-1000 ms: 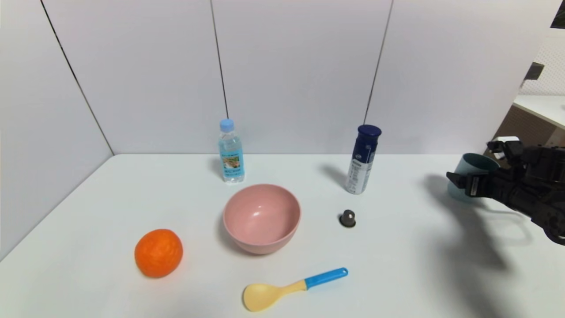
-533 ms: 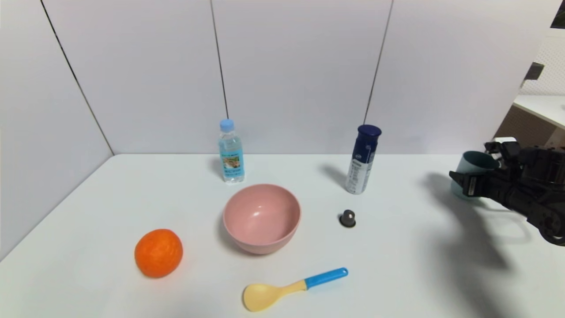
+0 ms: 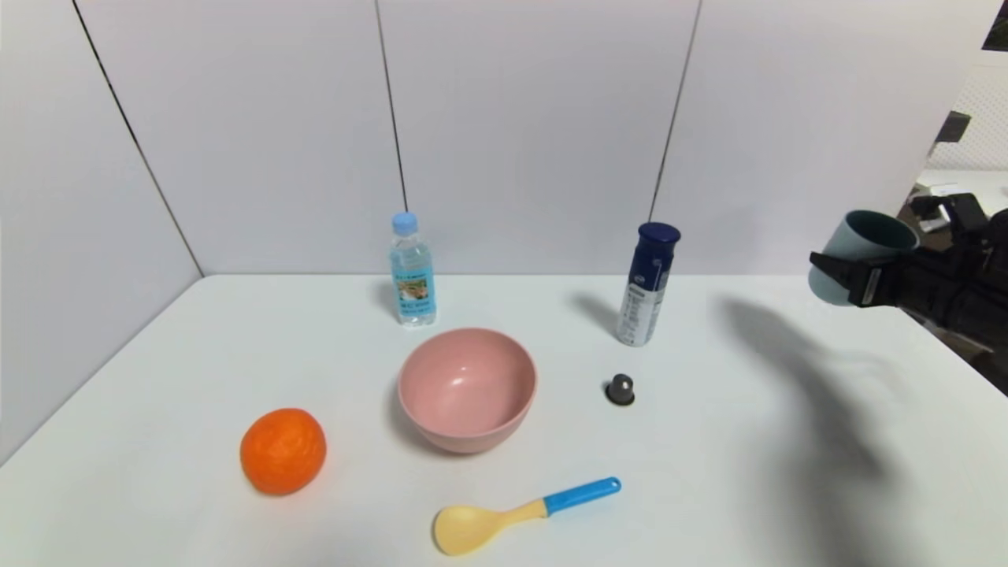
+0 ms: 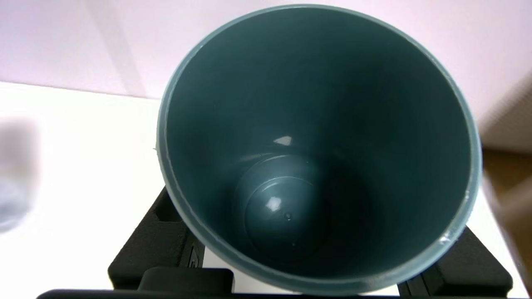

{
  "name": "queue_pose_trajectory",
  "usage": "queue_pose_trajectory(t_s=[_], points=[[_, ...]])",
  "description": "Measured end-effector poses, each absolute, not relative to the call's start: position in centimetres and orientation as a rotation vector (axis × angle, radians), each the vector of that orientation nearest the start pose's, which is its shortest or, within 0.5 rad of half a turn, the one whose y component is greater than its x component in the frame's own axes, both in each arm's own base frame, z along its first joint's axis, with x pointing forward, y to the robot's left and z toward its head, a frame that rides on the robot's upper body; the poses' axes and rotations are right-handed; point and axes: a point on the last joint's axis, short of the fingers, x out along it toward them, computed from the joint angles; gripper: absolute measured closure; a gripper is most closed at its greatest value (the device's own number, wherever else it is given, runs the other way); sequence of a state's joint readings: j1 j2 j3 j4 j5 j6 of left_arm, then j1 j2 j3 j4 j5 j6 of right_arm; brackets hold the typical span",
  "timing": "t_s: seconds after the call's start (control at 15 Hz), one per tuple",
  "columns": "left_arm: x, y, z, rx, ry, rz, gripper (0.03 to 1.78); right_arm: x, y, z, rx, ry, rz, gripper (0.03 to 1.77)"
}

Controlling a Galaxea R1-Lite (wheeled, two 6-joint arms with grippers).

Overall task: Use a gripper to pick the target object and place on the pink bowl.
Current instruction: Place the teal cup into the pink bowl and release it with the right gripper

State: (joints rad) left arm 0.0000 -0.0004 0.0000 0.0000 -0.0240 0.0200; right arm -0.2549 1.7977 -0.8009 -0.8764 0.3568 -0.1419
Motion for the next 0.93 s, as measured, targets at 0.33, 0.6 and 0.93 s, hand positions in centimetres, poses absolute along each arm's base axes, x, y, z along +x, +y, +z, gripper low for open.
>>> queue_pose_trajectory(t_s=[0.33, 0.6, 0.93], points=[[-2.3, -0.1, 7.5, 0.02, -0.001, -0.024, 0.12, 27.7, -0.3, 23.2, -0.112, -0.024, 0.561, 0.65], [-2.3, -0.1, 7.5, 0.02, -0.001, -0.024, 0.12, 23.6, 7.5, 26.0, -0.077, -0.124, 0.856, 0.65], [-2.3, -0.1, 7.5, 0.02, -0.001, -0.024, 0.12, 19.4, 14.6, 25.7, -0.056, -0.117, 1.121, 0.65]])
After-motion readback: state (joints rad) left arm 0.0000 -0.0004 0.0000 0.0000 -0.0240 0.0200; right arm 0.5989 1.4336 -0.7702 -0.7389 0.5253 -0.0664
